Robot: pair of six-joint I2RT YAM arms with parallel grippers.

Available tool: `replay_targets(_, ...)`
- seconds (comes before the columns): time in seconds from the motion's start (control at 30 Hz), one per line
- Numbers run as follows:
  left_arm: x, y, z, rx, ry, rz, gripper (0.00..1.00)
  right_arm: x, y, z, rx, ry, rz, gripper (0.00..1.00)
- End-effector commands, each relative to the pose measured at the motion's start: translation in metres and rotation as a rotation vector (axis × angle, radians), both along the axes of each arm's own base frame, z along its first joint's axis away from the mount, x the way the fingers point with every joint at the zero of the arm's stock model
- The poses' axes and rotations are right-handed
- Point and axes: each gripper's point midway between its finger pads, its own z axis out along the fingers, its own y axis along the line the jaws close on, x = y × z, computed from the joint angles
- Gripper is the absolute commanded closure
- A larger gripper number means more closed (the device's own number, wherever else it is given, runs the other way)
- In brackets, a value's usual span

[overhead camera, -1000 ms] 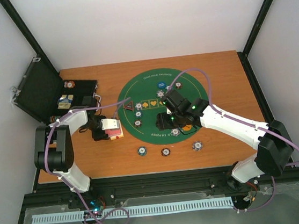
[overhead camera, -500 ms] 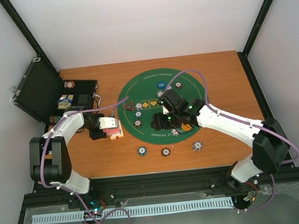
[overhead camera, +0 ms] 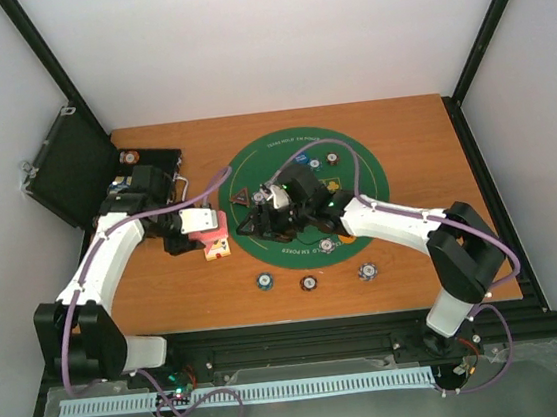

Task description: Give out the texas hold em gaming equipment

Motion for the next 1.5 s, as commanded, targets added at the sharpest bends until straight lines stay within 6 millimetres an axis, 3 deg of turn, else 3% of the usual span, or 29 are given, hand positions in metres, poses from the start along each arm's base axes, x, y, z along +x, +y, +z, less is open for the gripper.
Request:
replay_targets(0.0, -0.013, -0.019, 0.027, -0.090, -0.010, -0.034, 0.99, -0.004, 0.031, 0.031, 0.152, 0.009, 0.050, 0.28)
replay_targets(0.33, -0.027, -0.022, 0.031, -0.071, -0.010, -0.054, 0.99, -0.011, 0.059, 0.040, 0.282, 0.063, 0.076, 0.34)
replay_targets(0.6, -0.030, -0.022, 0.031, -0.056, -0.020, -0.069, 0.99, -0.007, 0.070, 0.040, 0.323, 0.085, 0.077, 0.38)
replay_targets(0.97, -0.033, -0.024, 0.036, -0.067, -0.035, -0.072, 0.99, -0.012, 0.078, 0.034, 0.346, 0.115, 0.083, 0.94)
replay_targets(1.0, -0.034, -0.025, 0.038, -0.072, -0.039, -0.077, 0.95, -0.012, 0.078, 0.035, 0.359, 0.113, 0.084, 0.97)
replay_targets(1.03, -0.035, -0.026, 0.039, -0.080, -0.044, -0.078, 0.79, -0.013, 0.077, 0.034, 0.364, 0.116, 0.083, 0.97)
replay_targets(1.07, -0.038, -0.027, 0.042, -0.091, -0.043, -0.080, 0.42, -0.013, 0.076, 0.033, 0.368, 0.118, 0.082, 0.97)
replay_targets(1.1, -0.040, -0.029, 0.045, -0.107, -0.040, -0.078, 0.14, -0.014, 0.075, 0.033, 0.372, 0.118, 0.082, 0.97)
replay_targets(1.13, -0.041, -0.031, 0.048, -0.128, -0.041, -0.071, 0.02, -0.015, 0.074, 0.032, 0.375, 0.121, 0.082, 0.97)
replay_targets(1.47, -0.056, -0.040, 0.043, -0.192, 0.048, -0.076, 0.00, -0.031, 0.073, 0.044, 0.450, 0.120, 0.146, 0.97)
